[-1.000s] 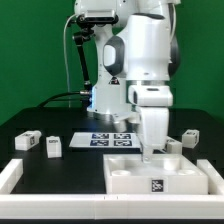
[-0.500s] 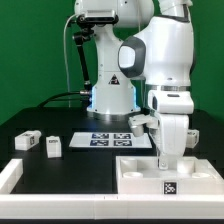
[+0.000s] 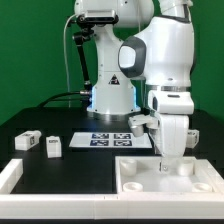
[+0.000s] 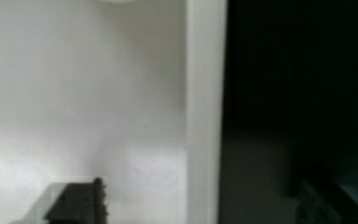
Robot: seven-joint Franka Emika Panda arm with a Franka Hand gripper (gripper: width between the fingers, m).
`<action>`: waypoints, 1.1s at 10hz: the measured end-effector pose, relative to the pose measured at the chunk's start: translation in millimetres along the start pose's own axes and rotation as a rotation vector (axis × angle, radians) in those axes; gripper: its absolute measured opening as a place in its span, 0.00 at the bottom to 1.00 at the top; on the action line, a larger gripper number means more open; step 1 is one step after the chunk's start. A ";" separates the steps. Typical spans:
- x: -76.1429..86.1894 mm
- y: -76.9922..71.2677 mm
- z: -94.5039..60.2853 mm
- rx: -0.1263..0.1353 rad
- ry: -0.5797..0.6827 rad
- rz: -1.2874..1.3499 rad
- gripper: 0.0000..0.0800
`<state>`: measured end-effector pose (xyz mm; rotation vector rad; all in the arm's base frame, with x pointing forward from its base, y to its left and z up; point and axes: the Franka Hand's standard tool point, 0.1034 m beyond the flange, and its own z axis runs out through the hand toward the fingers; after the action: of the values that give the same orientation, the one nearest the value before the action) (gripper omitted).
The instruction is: Assemble square table
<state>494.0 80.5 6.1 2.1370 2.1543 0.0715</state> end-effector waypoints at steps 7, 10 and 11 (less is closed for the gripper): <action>-0.1 -0.1 -0.1 0.000 0.000 0.000 0.81; 14.9 -16.7 -44.5 -0.009 -0.009 0.149 0.81; 24.5 -16.7 -65.7 -0.014 -0.022 0.222 0.81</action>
Offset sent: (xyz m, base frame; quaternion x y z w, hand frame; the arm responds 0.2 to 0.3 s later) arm 0.0000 0.0000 0.0000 0.0000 0.0000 0.0000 1.0000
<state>470.2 107.6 68.6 2.3479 1.8905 0.0798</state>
